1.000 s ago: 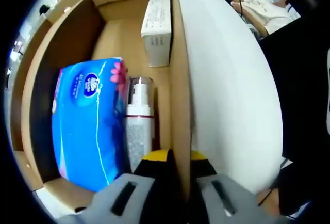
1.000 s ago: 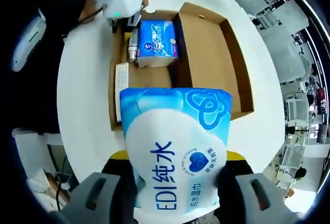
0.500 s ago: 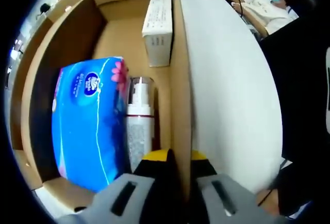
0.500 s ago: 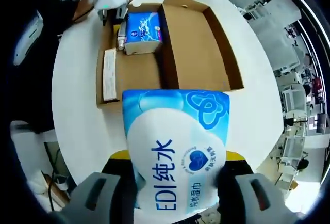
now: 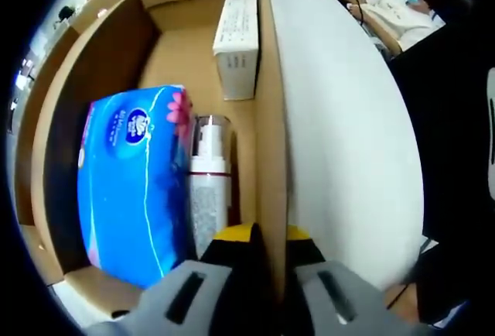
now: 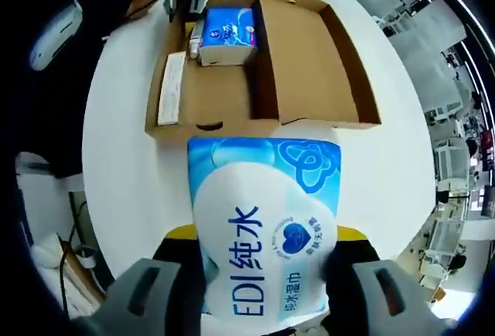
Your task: Operate the shoe box by opening the lid, removing the specified soft item, and placing it in the target area until the item is outside and the box remains undamaged.
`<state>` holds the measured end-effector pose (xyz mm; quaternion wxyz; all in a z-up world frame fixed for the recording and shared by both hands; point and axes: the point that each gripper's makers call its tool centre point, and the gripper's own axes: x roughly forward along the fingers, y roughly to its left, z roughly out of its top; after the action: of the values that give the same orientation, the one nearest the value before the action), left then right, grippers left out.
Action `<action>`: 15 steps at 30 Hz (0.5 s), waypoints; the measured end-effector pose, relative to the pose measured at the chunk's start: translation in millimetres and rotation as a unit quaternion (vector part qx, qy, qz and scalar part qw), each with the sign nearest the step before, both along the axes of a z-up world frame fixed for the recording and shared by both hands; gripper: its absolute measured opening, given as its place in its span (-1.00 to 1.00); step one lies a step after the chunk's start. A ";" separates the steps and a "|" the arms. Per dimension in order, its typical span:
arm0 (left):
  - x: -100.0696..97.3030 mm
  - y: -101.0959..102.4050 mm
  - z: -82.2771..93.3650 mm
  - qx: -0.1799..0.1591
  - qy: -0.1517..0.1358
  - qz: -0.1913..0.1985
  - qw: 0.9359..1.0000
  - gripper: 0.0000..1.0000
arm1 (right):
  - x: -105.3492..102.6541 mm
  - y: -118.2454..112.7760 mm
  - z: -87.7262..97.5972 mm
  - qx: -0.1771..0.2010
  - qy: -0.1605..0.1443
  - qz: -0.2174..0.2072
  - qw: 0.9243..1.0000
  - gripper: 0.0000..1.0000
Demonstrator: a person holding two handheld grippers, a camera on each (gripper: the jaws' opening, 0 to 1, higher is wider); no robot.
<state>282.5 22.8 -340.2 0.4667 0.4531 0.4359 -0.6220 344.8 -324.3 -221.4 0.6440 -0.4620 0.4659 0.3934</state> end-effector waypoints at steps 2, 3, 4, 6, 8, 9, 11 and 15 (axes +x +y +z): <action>-0.1 -0.3 0.0 0.000 -0.001 0.000 1.000 -0.88 | -1.1 -2.2 -4.8 -0.005 0.006 0.008 1.000 0.24; 0.6 -0.2 0.0 0.000 0.000 0.000 1.000 -0.88 | -1.1 -2.7 -6.2 -0.005 0.007 0.010 1.000 0.24; 1.2 -0.3 -0.1 0.000 -0.001 0.000 1.000 -0.88 | -1.8 -3.6 -8.8 -0.008 0.012 0.009 1.000 0.24; 0.9 -0.4 -0.1 0.000 -0.001 -0.001 1.000 -0.88 | -4.6 -2.5 -12.5 -0.010 0.017 0.012 1.000 0.23; 1.5 -0.4 -0.2 0.000 -0.001 0.000 1.000 -0.89 | -3.4 -3.4 -16.2 -0.011 0.018 0.012 1.000 0.23; 1.3 -0.4 -0.2 0.000 -0.001 -0.001 1.000 -0.89 | -2.6 -4.3 -18.0 -0.013 0.018 0.012 1.000 0.23; 0.5 -0.5 -0.2 0.000 -0.001 -0.001 1.000 -0.89 | -1.5 -5.6 -22.2 -0.020 0.019 0.018 0.999 0.22; -0.3 -0.7 -0.2 0.000 0.000 0.000 1.000 -0.89 | -1.7 -4.6 -30.5 -0.024 0.025 0.021 0.999 0.22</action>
<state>282.2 22.0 -340.4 0.4668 0.4535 0.4356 -0.6218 343.2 -328.9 -252.0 0.6125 -0.4769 0.4817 0.4068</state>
